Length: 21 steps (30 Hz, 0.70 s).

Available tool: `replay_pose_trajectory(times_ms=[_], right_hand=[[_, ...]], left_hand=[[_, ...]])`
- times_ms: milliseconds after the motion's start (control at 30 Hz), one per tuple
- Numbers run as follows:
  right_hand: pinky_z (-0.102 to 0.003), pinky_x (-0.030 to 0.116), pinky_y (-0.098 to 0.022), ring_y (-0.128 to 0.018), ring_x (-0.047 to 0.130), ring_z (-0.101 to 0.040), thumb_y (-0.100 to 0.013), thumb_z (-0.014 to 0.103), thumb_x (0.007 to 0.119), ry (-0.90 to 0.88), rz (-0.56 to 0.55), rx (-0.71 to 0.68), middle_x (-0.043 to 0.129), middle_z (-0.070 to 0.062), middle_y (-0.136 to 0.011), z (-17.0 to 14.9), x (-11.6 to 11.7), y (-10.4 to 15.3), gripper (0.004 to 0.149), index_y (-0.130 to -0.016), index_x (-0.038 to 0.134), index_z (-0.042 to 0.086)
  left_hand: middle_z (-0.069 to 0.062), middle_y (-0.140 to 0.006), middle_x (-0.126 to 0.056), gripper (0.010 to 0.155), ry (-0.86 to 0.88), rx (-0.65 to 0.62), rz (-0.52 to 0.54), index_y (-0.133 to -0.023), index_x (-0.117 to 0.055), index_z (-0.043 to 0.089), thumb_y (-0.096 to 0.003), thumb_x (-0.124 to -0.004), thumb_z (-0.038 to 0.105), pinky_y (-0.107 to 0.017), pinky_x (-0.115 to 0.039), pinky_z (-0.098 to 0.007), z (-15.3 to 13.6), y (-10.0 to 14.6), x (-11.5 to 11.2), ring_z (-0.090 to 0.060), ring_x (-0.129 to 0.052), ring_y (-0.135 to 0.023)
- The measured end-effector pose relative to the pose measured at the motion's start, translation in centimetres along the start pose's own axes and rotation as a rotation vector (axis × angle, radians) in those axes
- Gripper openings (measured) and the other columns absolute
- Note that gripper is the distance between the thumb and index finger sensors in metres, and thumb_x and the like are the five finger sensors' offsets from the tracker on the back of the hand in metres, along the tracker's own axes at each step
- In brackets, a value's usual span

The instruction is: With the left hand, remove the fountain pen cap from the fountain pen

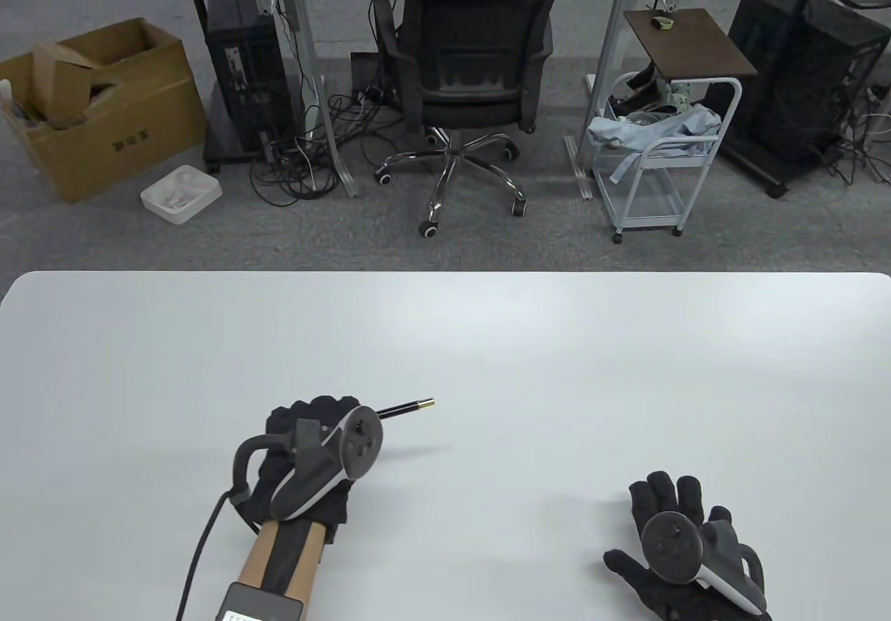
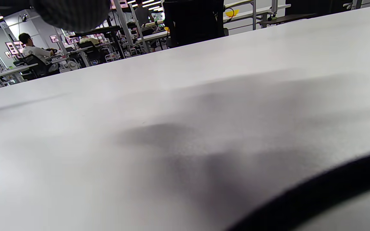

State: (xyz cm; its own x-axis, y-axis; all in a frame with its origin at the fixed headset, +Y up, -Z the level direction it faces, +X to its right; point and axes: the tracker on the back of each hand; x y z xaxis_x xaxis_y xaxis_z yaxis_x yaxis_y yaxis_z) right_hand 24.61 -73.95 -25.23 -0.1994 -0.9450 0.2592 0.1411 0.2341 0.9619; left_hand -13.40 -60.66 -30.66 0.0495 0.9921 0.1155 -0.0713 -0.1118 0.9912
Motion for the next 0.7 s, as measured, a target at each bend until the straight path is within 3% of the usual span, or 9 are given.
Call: replay_pose_trajectory(times_ms=[233, 433, 533, 700], right_hand=[[-0.075, 0.007, -0.061, -0.094, -0.009, -0.047, -0.048, 0.057, 0.058, -0.026, 0.002, 0.001, -0.006, -0.013, -0.107, -0.3, -0.5, 0.1, 0.088, -0.103, 0.005, 0.014], [-0.075, 0.006, -0.061, -0.094, -0.01, -0.047, -0.047, 0.058, 0.057, -0.032, 0.062, 0.01, -0.01, -0.012, -0.107, -0.7, -0.2, -0.2, 0.088, -0.104, 0.005, 0.015], [-0.075, 0.007, -0.062, -0.095, -0.009, -0.047, -0.047, 0.058, 0.058, -0.008, 0.116, 0.039, -0.01, -0.012, -0.107, -0.8, 0.4, -0.5, 0.088, -0.104, 0.005, 0.015], [-0.075, 0.011, -0.063, -0.101, 0.003, -0.047, -0.048, 0.056, 0.059, 0.017, 0.119, 0.04, 0.002, -0.011, -0.112, -0.6, 0.6, -0.8, 0.084, -0.106, 0.014, 0.015]], left_hand=[[0.0, -0.09, -0.09, 0.044, 0.04, -0.101, 0.017, -0.088, -0.078, 0.03, -0.0445, -0.076, 0.028, -0.067, -0.071, -0.061, 6.6, 1.7, -1.6, -0.028, -0.099, -0.076], [-0.001, -0.089, -0.089, 0.044, 0.12, -0.186, -0.052, -0.088, -0.078, 0.028, -0.0445, -0.075, 0.029, -0.068, -0.071, -0.061, 11.2, 3.2, -5.8, -0.028, -0.098, -0.074], [-0.001, -0.088, -0.09, 0.044, 0.107, -0.207, -0.1, -0.088, -0.078, 0.028, -0.0443, -0.075, 0.029, -0.067, -0.071, -0.061, 12.2, 3.5, -8.3, -0.028, -0.098, -0.074], [-0.002, -0.087, -0.09, 0.044, 0.101, -0.217, -0.128, -0.088, -0.079, 0.027, -0.0442, -0.076, 0.029, -0.067, -0.071, -0.061, 11.5, 3.6, -9.5, -0.028, -0.098, -0.072]])
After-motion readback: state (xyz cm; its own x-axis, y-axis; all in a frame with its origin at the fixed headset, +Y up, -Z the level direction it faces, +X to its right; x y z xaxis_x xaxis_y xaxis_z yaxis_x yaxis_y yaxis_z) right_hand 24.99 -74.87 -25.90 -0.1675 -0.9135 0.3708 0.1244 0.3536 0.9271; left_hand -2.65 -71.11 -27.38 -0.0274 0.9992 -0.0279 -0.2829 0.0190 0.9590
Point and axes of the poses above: the tracker on the back of each hand, its own z axis roughly to the thumb side, its own y axis roughly from the fingertips to the wrist, x = y × z
